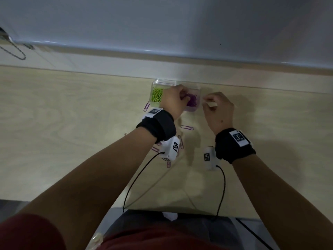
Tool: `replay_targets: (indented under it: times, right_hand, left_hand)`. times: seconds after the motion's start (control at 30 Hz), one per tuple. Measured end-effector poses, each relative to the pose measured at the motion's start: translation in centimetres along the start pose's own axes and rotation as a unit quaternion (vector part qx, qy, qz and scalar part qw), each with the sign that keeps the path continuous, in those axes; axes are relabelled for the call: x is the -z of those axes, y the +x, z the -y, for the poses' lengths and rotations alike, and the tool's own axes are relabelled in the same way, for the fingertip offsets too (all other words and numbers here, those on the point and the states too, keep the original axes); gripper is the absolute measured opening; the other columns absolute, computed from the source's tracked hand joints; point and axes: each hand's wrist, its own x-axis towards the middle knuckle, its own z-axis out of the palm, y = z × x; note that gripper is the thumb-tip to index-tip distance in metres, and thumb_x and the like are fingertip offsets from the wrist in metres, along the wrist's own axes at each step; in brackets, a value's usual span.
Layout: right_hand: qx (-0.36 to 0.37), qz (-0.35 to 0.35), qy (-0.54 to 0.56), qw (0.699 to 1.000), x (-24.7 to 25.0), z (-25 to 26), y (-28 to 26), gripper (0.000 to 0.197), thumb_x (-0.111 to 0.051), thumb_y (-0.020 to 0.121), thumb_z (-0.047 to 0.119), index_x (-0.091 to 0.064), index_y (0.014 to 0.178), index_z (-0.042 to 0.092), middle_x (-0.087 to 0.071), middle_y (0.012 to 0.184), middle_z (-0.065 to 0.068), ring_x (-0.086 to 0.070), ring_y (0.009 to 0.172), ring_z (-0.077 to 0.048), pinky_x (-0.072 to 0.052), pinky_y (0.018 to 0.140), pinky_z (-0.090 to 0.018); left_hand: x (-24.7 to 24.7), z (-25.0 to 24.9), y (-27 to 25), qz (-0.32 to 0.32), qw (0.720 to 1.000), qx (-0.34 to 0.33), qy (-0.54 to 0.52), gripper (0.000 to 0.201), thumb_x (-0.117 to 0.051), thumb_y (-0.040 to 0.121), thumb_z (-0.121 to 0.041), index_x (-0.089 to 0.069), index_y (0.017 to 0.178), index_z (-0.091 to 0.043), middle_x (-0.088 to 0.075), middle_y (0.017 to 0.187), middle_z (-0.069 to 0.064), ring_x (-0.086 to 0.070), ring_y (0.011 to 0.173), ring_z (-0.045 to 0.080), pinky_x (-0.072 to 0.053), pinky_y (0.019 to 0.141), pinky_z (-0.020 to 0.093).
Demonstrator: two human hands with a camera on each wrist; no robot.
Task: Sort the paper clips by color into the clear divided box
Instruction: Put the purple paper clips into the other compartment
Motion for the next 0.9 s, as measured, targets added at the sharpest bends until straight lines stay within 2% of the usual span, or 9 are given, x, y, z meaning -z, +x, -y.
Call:
replay_targets:
  times: [0.07, 0.17, 0.23, 0.3, 0.37, 0.47, 0.7, 0.8, 0.9]
  right_hand:
    - [0.0, -0.004, 0.003, 1.0, 0.4, -0.7, -1.1, 0.01, -0.062, 0.081, -0.001, -0.068, 0.087, 0.005, -0.066, 0.091, -0.009, -0.059, 0.076, -0.011, -0.048, 0.06, -0.009]
    - [0.005, 0.034, -0.003, 0.999, 0.2, -1.1, -3.0, 0.012, -0.059, 0.083, -0.001, -0.068, 0.087, 0.006, -0.066, 0.09, -0.008, -0.057, 0.073, -0.011, -0.044, 0.061, -0.004]
    - [0.004, 0.072, -0.026, 0.997, -0.6, -1.2, -4.1, 0.014, -0.059, 0.082, 0.0, -0.068, 0.091, 0.007, -0.065, 0.093, -0.008, -0.059, 0.076, -0.014, -0.05, 0.068, -0.016]
    - [-0.005, 0.127, -0.08, 0.989, -2.0, -1.2, -5.0, 0.022, -0.062, 0.082, 0.008, -0.066, 0.103, 0.006, -0.061, 0.104, -0.011, -0.06, 0.088, -0.025, -0.049, 0.082, -0.029]
    - [-0.032, 0.193, -0.133, 0.972, -3.5, -0.9, -6.0, 0.042, -0.065, 0.082, 0.023, -0.058, 0.119, 0.006, -0.052, 0.118, -0.013, -0.05, 0.104, -0.032, -0.044, 0.092, -0.037]
    - [0.004, 0.243, -0.174, 0.954, -5.4, 0.3, -7.6, 0.055, -0.065, 0.083, 0.033, -0.051, 0.127, 0.004, -0.044, 0.126, -0.014, -0.038, 0.111, -0.033, -0.041, 0.093, -0.04]
    - [0.136, 0.292, -0.135, 0.937, -7.0, 2.1, -10.0, 0.023, -0.056, 0.089, 0.015, -0.065, 0.108, 0.005, -0.056, 0.108, -0.013, -0.048, 0.098, -0.033, -0.049, 0.082, -0.041]
    - [0.108, 0.303, -0.118, 0.94, -5.4, 1.8, -9.6, 0.029, -0.06, 0.084, 0.009, -0.064, 0.113, 0.005, -0.056, 0.115, -0.012, -0.05, 0.102, -0.031, -0.049, 0.088, -0.041]
    - [0.018, 0.252, -0.151, 0.956, -3.1, 1.6, -9.0, 0.049, -0.068, 0.081, 0.028, -0.055, 0.126, 0.012, -0.048, 0.124, -0.005, -0.043, 0.111, -0.025, -0.045, 0.096, -0.039]
  left_hand:
    - [1.0, 0.2, -0.6, 0.003, 1.0, -0.015, -0.017, 0.024, -0.062, 0.081, -0.004, -0.066, 0.105, -0.004, -0.071, 0.101, 0.009, -0.065, 0.092, 0.019, -0.051, 0.088, 0.027]
    - [3.8, 1.8, -1.6, -0.088, 0.993, -0.073, -0.012, 0.022, -0.055, 0.082, 0.001, -0.069, 0.096, -0.008, -0.071, 0.092, 0.005, -0.064, 0.083, 0.014, -0.05, 0.079, 0.019]
    - [5.7, 4.5, -1.9, -0.165, 0.985, -0.059, 0.005, 0.025, -0.049, 0.08, 0.005, -0.068, 0.089, -0.008, -0.068, 0.089, 0.007, -0.061, 0.079, 0.015, -0.047, 0.073, 0.014]
    - [7.2, 7.3, -2.2, -0.185, 0.981, -0.004, 0.061, 0.024, -0.046, 0.078, 0.004, -0.066, 0.088, -0.006, -0.064, 0.095, 0.013, -0.061, 0.082, 0.024, -0.049, 0.076, 0.021]
    - [7.5, 9.3, -2.4, -0.133, 0.981, 0.02, 0.139, 0.021, -0.051, 0.078, -0.004, -0.067, 0.091, -0.001, -0.062, 0.101, 0.018, -0.059, 0.088, 0.035, -0.051, 0.081, 0.035]
    - [6.7, 11.0, -2.7, -0.021, 0.978, -0.004, 0.206, 0.025, -0.064, 0.077, -0.018, -0.068, 0.099, -0.007, -0.057, 0.111, 0.017, -0.053, 0.097, 0.038, -0.048, 0.087, 0.041]
    - [7.7, 12.6, -4.1, 0.026, 0.967, -0.094, 0.237, 0.02, -0.067, 0.08, -0.012, -0.073, 0.099, -0.01, -0.062, 0.107, 0.013, -0.055, 0.094, 0.036, -0.05, 0.082, 0.037]
    - [9.7, 14.1, -6.0, 0.074, 0.948, -0.184, 0.25, 0.019, -0.058, 0.082, -0.014, -0.075, 0.092, -0.014, -0.067, 0.097, 0.008, -0.058, 0.082, 0.033, -0.053, 0.073, 0.035]
    - [13.0, 15.1, -7.9, 0.128, 0.937, -0.2, 0.255, 0.034, -0.045, 0.084, -0.025, -0.071, 0.103, -0.016, -0.065, 0.105, 0.008, -0.055, 0.089, 0.033, -0.051, 0.078, 0.037]
